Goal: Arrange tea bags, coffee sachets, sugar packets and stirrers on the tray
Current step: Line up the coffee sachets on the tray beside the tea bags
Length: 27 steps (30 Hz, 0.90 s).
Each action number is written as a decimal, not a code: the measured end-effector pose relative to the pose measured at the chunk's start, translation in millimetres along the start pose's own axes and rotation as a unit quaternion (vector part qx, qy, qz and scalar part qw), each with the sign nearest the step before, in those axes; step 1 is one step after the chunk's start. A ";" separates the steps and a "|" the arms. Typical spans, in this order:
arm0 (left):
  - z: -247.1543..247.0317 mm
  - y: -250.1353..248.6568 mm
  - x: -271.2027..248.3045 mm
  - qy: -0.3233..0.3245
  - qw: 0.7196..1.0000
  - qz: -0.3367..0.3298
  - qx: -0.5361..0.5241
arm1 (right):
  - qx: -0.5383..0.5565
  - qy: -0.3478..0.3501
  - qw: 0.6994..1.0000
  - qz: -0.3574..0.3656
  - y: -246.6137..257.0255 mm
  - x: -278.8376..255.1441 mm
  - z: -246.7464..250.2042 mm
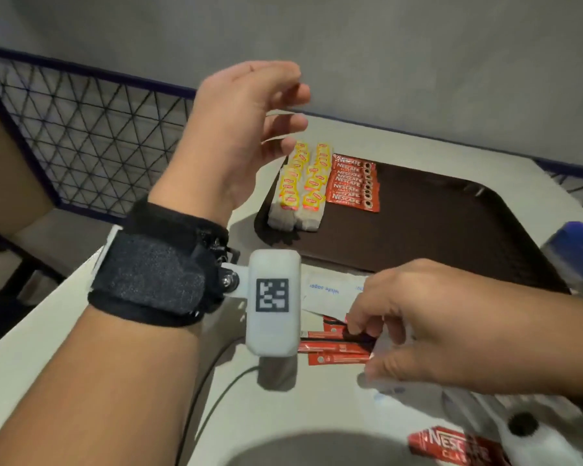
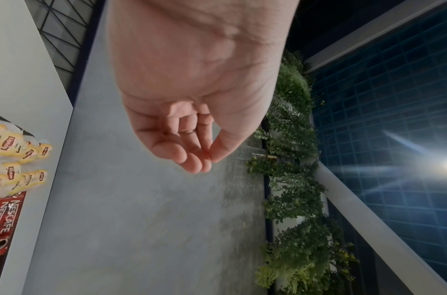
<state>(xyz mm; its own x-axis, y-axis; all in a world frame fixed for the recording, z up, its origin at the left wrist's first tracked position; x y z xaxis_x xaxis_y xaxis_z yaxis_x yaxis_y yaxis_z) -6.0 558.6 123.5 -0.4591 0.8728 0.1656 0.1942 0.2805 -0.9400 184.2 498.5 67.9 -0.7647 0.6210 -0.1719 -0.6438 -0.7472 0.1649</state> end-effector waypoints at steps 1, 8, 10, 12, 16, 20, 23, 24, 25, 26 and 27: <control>0.1 -0.6 -1.5 0.002 1.000 0.000 -0.001 | 0.005 -0.010 1.000 -0.004 0.9 -0.9 -1.4; -3.0 -1.0 -6.9 0.014 1.000 -0.001 -0.007 | -0.024 -0.052 0.998 0.001 14.0 7.8 -15.3; -2.8 -1.6 -6.8 0.016 1.000 -0.001 -0.010 | -0.051 -0.042 0.998 0.005 16.5 12.6 -22.9; -1.9 -1.8 -6.5 0.013 1.000 0.001 -0.015 | -0.078 -0.027 0.997 -0.002 17.1 15.3 -27.3; 0.6 -2.5 -5.3 0.011 0.999 0.007 -0.030 | -0.098 -0.027 0.995 0.004 20.5 15.8 -29.2; 0.6 -1.9 -3.4 0.015 0.999 0.009 -0.036 | -0.159 -0.055 0.985 0.033 28.8 14.2 -32.9; -2.2 0.4 -2.5 0.022 0.999 0.014 -0.030 | -0.135 -0.070 0.988 0.026 23.3 17.9 -24.8; -3.3 1.3 -2.1 0.025 0.999 0.015 -0.026 | -0.084 -0.085 0.993 0.007 15.5 18.3 -16.4; -4.3 2.1 -1.9 0.027 0.999 0.014 -0.021 | -0.008 -0.107 0.994 -0.020 5.1 17.5 -6.0; -5.3 2.5 -2.0 0.028 0.999 0.011 -0.016 | 0.080 -0.131 0.987 -0.050 -7.2 15.3 4.3; -6.5 2.2 -2.3 0.030 1.000 0.006 -0.009 | 0.168 -0.158 0.970 -0.079 -20.4 11.8 13.0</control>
<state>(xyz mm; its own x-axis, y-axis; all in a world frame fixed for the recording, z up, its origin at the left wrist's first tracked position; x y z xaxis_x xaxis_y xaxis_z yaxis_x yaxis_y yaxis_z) 1.1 559.8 123.0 -0.4048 0.8981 0.1718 0.2157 0.2763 -0.9366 188.0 524.2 75.1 -0.5920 0.8023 0.0760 -0.6852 -0.5507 0.4767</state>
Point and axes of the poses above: each hand's wrist, its own x-axis towards the middle knuckle, its own z-axis out of the back of the hand, y = z × x, the point moved 7 cm from there along x, towards the middle knuckle, and after that the axes turned 8 degrees about -y, right-handed, at the moved point
